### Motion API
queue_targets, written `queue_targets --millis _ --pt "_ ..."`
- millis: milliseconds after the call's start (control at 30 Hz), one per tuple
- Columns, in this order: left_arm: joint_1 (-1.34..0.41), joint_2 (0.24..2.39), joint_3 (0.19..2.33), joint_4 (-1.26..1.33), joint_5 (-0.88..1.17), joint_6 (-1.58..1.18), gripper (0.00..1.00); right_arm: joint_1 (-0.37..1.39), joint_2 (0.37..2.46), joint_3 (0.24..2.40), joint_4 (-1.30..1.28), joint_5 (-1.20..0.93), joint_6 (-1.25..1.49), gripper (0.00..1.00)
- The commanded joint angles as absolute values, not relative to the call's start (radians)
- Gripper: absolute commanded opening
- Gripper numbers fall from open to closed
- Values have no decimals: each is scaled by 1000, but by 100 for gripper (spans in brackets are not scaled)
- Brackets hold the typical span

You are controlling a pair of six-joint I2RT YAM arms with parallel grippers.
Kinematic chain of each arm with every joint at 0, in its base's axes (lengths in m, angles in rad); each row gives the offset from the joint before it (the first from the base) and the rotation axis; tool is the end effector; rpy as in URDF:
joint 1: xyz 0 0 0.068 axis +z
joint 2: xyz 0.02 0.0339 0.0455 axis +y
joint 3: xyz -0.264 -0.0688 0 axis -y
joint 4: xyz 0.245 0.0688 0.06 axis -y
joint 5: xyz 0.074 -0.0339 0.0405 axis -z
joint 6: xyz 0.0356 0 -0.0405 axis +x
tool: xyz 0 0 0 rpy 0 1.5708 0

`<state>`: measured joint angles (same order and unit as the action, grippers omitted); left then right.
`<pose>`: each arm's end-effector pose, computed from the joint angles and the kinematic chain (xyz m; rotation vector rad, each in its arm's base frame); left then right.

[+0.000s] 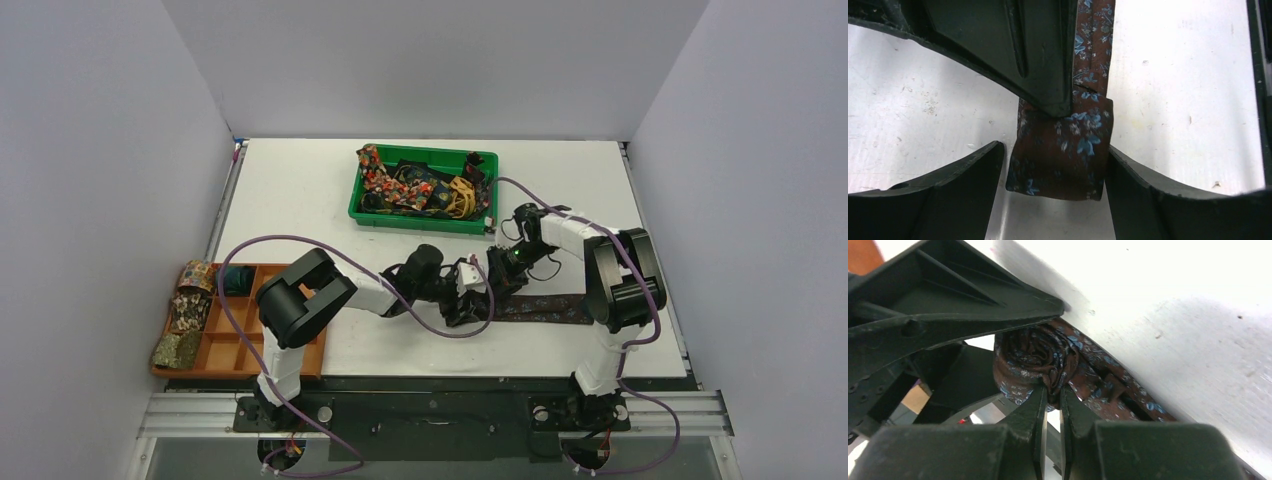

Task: Roll the ties
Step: Roll the tie at the center of the board.

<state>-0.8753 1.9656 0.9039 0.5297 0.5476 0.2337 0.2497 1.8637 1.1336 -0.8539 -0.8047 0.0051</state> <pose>0.2314 -0.3062 0.1195 1.4154 1.6344 -0.9538 0.3013 0.1033 0.1489 0.3329 -2.7724 -1.1763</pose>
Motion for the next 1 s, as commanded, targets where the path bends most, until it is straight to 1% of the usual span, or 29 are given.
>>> queue_targets --millis 0,267,367,433,467,500,533,567,600,633,700,767,967 --pt "-876 1925 938 568 610 153 69 275 1906 1139 -859 -478 -99 0" --pt "-890 1976 972 660 658 85 72 307 1911 1149 -875 -402 -116 0" --pt "-900 2008 991 673 652 64 70 308 1930 1152 -873 -402 -109 0" --pt "-909 2025 997 651 631 91 61 308 1939 1156 -866 -415 -102 0" --pt "-912 2033 995 630 616 105 55 309 1944 1158 -860 -422 -100 0" --pt "-914 2036 983 619 610 138 51 309 1944 1164 -855 -428 -96 0" --pt "-914 2037 976 585 599 157 45 311 1947 1169 -846 -441 -93 0" --pt "-914 2036 959 562 593 198 43 311 1948 1182 -842 -448 -91 0" --pt "-914 2031 949 523 577 217 37 314 1953 1188 -838 -463 -91 0" --pt "-913 2026 921 504 568 255 34 316 1956 1205 -836 -468 -92 0" --pt "-906 2005 877 466 536 286 22 334 1968 1241 -833 -483 -97 0" --pt "-889 1978 840 428 508 293 17 358 1985 1283 -832 -494 -97 0" --pt "-838 1864 747 291 412 339 14 399 2024 1404 -784 -590 -52 0"
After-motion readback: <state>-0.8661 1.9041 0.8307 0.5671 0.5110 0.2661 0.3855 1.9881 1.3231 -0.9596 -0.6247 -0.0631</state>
